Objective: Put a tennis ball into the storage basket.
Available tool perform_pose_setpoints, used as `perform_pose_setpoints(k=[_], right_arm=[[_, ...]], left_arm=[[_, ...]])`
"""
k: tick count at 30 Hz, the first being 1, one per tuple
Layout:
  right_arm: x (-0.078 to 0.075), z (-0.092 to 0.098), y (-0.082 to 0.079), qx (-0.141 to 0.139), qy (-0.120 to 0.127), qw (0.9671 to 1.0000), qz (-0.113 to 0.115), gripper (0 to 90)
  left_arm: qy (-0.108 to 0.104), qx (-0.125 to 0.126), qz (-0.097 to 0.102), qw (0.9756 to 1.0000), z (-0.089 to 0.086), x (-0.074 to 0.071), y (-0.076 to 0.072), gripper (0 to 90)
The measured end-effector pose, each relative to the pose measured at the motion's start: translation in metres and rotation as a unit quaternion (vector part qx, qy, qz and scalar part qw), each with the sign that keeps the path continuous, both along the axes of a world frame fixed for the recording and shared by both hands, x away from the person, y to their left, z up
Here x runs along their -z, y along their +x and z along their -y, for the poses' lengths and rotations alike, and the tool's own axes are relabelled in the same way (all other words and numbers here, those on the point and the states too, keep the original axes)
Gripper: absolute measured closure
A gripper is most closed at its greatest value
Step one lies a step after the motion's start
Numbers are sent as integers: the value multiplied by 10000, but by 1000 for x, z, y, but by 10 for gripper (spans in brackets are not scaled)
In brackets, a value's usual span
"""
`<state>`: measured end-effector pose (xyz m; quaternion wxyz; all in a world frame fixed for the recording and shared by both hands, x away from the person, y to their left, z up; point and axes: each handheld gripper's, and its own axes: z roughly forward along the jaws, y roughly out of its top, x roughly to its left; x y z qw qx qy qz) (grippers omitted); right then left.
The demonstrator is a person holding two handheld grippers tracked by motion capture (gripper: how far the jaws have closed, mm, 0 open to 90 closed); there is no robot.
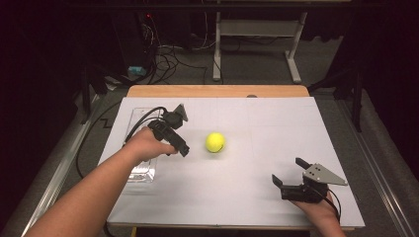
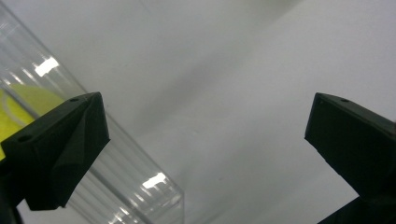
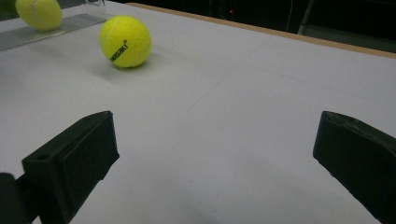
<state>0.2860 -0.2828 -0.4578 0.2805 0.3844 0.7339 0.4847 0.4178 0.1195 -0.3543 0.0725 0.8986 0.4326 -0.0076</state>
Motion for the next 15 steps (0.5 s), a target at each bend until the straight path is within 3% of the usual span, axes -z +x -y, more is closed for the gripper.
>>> perform_pose_setpoints(k=[6,10,15], right_arm=[[0,-2,1,-3,35,10000,-29,0],[0,-4,2,3,19,10000,-34,0],[-2,-6,2,-28,27,10000,8,0]], left_arm=[[-54,234,-18,9997,16,1,-11,7],[-197,370,-12,9991,20,1,-18,7],[-90,402,32,9991,20,5,-26,7]])
